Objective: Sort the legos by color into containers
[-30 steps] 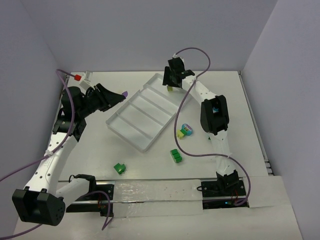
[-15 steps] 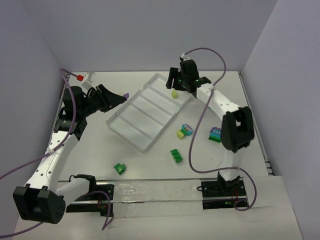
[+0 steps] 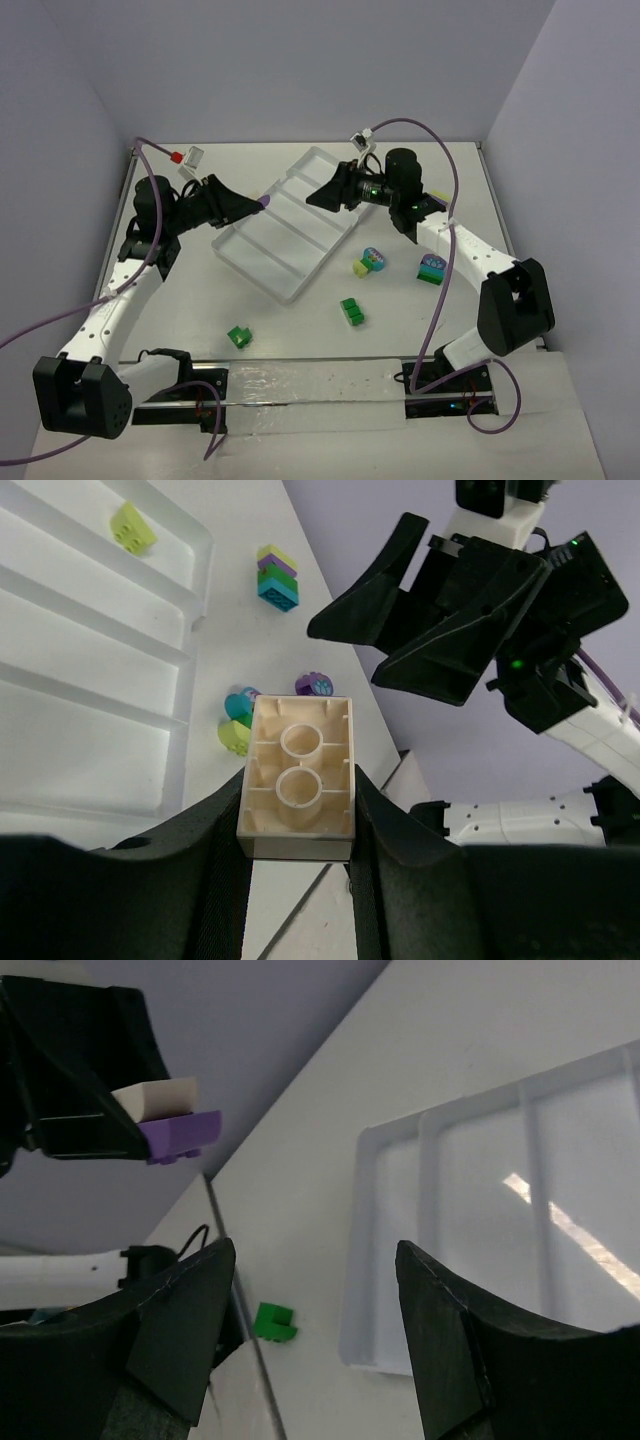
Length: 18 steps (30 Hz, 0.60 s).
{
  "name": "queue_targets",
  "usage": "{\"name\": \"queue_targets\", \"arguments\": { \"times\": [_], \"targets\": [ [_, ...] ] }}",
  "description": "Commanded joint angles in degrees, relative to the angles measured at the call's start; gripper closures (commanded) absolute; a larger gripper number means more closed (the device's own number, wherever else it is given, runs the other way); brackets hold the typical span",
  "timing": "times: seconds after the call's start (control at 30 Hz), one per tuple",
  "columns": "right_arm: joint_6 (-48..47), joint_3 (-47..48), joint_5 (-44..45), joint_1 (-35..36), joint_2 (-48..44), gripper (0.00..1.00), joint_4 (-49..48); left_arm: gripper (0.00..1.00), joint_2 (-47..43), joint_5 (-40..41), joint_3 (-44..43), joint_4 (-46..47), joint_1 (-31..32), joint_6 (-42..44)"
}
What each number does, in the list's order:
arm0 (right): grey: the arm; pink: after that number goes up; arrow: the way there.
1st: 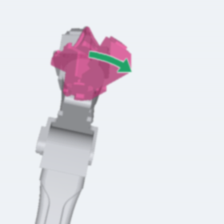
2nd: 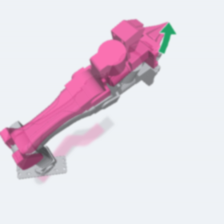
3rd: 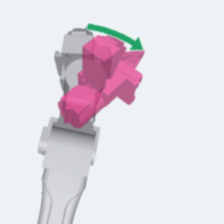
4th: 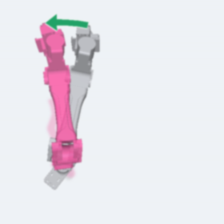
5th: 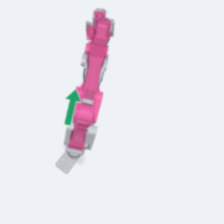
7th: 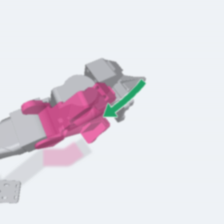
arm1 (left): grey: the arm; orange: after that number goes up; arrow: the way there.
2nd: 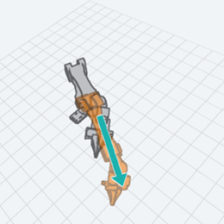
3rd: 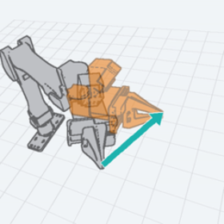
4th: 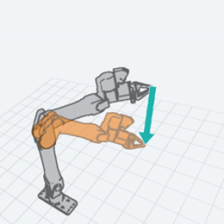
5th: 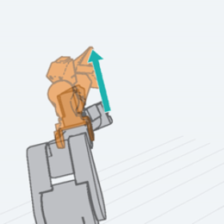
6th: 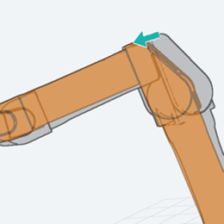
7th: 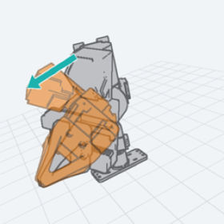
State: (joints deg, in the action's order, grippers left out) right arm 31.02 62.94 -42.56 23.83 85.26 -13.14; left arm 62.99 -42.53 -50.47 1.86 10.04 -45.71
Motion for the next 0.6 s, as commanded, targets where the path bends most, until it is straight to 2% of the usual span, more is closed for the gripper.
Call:
{"name": "queue_targets", "arguments": {
  "times": [0.0,0.13,0.4,0.57],
  "targets": [
    [9.5,-1.4,-11.3,1.3,0.1,0.27,-16.2,1.0,0.8,-8.2,1.1,11.4,0.1,-2.5],
    [12.6,-1.2,-13.7,2.7,0.6,0.27,-21.4,1.0,1.7,-11.6,2.1,15.6,0.1,-4.2],
    [15.6,3.1,-16.9,5.1,4.5,0.27,-23.1,1.0,1.7,-13.5,3.3,20.1,0.1,-6.5],
    [22.0,4.3,-18.3,6.2,7.8,0.28,-30.6,1.0,1.3,-14.2,3.5,20.8,0.2,-6.8]
  ]
}}
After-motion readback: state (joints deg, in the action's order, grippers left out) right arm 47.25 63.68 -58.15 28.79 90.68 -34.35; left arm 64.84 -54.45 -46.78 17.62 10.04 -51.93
